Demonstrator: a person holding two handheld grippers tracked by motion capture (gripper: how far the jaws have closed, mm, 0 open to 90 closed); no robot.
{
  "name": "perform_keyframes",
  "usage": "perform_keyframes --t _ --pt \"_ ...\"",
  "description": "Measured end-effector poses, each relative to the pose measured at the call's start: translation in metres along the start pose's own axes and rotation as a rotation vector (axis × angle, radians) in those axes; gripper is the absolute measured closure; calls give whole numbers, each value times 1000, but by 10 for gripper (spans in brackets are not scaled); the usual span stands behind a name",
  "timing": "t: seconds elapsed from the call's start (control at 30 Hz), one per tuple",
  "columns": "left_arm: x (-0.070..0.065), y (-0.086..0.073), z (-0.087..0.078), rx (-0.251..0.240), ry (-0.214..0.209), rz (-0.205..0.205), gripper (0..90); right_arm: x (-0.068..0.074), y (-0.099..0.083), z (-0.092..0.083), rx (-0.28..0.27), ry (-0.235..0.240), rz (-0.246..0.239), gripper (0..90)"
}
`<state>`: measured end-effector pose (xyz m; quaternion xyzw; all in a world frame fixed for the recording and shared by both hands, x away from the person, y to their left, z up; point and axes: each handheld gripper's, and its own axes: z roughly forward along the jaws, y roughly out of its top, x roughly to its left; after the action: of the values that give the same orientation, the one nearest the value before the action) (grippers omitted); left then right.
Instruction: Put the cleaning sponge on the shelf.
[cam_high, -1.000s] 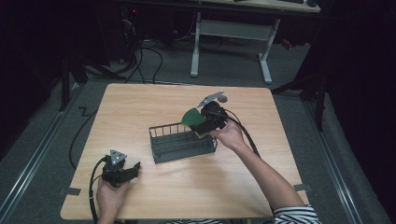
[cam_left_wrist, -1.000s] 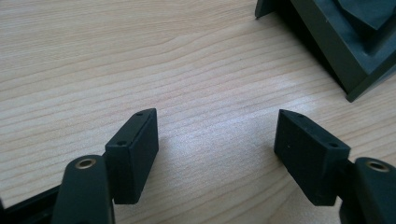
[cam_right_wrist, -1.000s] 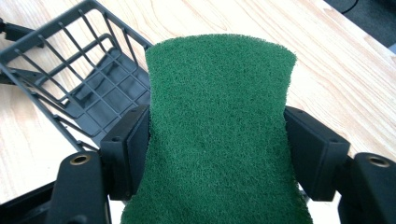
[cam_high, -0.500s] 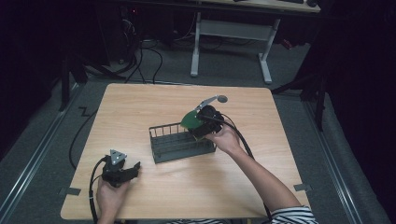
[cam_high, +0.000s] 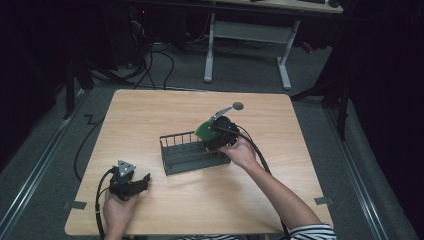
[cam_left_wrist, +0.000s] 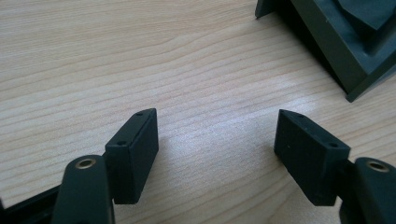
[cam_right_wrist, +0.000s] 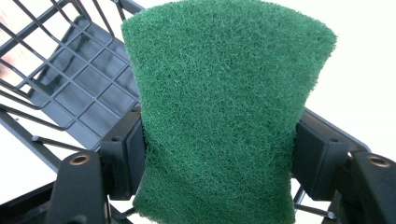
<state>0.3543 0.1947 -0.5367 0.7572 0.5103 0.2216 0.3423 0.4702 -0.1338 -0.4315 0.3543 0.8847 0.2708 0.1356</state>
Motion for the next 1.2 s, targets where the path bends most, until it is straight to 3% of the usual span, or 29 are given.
perform_keyframes --t 0.23,0.6,0.87,1.2 --pt "0 0 0 -2 0 -2 311 2 -3 8 51 -7 7 269" --pt "0 0 0 -2 0 -2 311 -2 -5 2 28 19 37 196" --pt "0 0 0 0 0 0 311 -4 -9 -12 -52 51 37 218" --pt "0 0 0 0 0 1 311 -11 -23 -27 -116 36 69 300"
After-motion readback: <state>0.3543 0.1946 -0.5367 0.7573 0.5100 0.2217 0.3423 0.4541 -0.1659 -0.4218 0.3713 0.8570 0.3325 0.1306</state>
